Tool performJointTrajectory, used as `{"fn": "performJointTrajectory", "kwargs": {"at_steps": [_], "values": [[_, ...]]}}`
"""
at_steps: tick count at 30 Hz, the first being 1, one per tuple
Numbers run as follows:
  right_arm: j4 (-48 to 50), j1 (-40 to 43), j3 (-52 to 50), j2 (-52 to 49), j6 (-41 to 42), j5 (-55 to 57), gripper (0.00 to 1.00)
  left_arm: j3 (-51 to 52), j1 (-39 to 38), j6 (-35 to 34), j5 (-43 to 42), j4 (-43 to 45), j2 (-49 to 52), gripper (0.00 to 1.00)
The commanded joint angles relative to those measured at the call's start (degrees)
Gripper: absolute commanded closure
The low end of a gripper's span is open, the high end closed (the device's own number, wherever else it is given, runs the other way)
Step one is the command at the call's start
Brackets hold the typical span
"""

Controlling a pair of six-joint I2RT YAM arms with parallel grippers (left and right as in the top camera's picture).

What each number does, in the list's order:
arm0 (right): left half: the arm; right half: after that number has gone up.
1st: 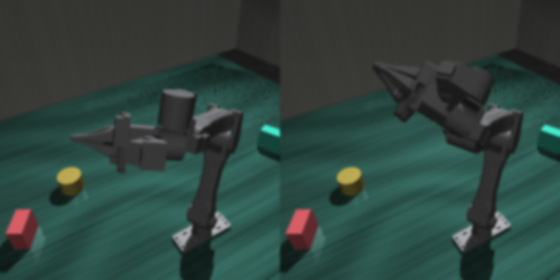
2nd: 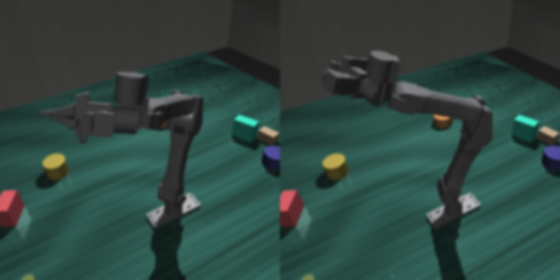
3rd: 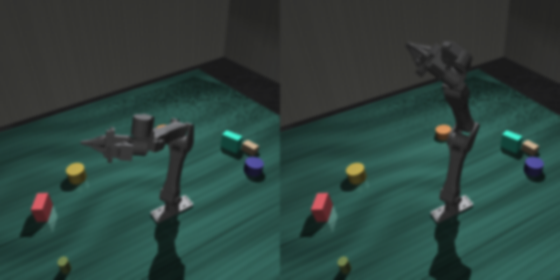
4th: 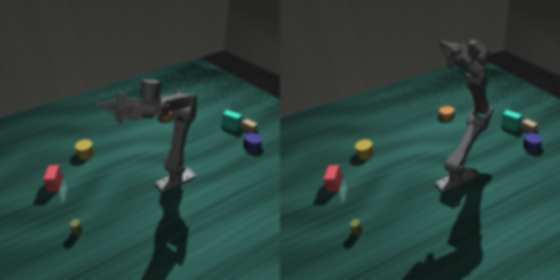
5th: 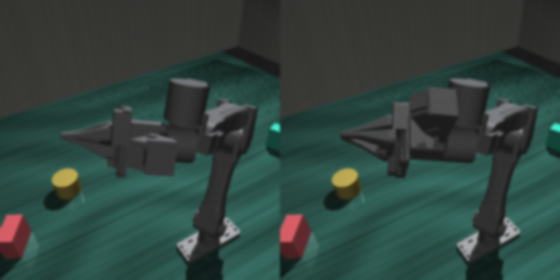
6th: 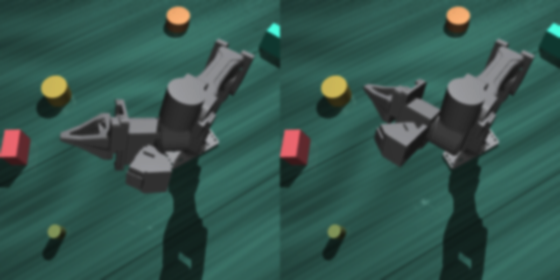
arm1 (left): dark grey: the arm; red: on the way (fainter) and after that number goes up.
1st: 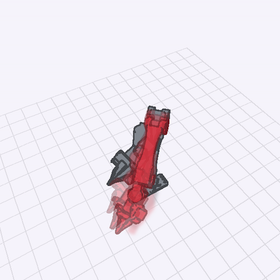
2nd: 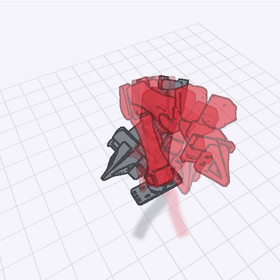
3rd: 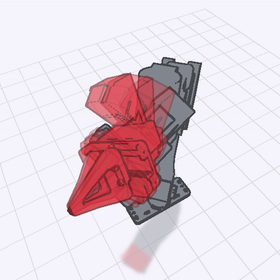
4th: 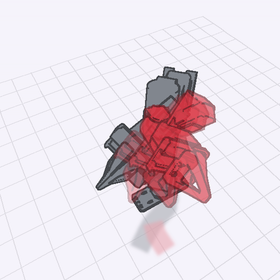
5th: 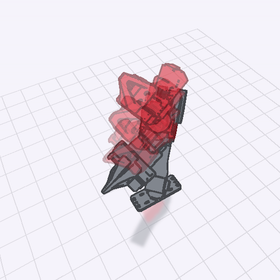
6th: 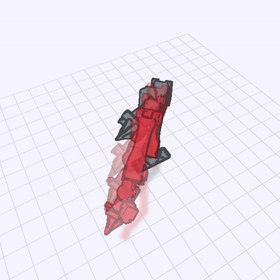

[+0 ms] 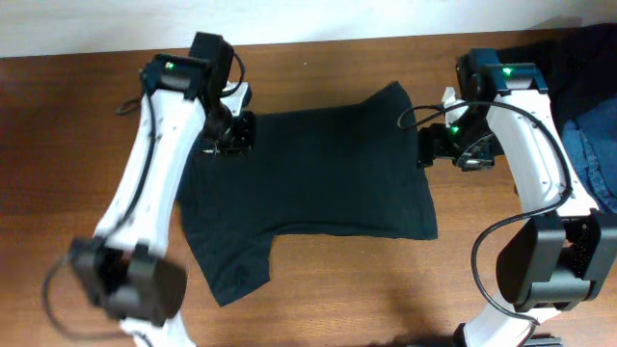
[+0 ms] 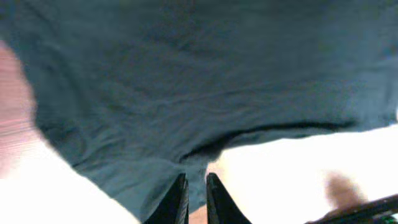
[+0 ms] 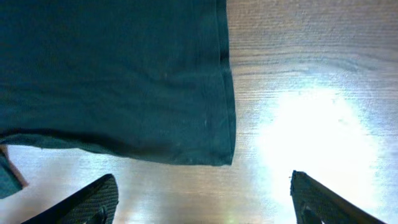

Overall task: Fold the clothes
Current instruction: 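Raise both grippers up and away from the shirt's top corners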

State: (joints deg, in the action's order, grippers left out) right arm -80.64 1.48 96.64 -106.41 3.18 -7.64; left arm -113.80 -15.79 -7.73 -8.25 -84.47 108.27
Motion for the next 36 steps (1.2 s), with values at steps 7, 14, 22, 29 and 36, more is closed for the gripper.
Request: {"fn": "performJointTrajectory", "kwargs": {"at_steps": [7, 14, 22, 29, 36], "values": [[2.3, -0.8, -4.9, 1.7, 0.3, -1.9, 0.05, -0.6, -11.9, -6.9, 15.4, -4.6, -10.9, 0.83], [5.0, -0.7, -7.2, 1.7, 0.3, -1.9, 0.01, -0.6, -11.2, -7.1, 20.1, -1.6, -10.8, 0.52], [5.0, -0.7, -7.2, 1.6, 0.3, -1.8, 0.01, -0.6, -6.0, -7.0, 20.3, 9.1, -10.6, 0.31], [5.0, -0.7, -7.2, 1.6, 0.3, -1.8, 0.01, -0.6, -2.4, -7.0, 25.1, 19.0, -9.2, 0.00], [5.0, -0.7, -7.2, 1.6, 0.3, -1.9, 0.01, -0.6, -1.6, -4.2, 25.2, 21.7, -8.9, 0.01]]}}
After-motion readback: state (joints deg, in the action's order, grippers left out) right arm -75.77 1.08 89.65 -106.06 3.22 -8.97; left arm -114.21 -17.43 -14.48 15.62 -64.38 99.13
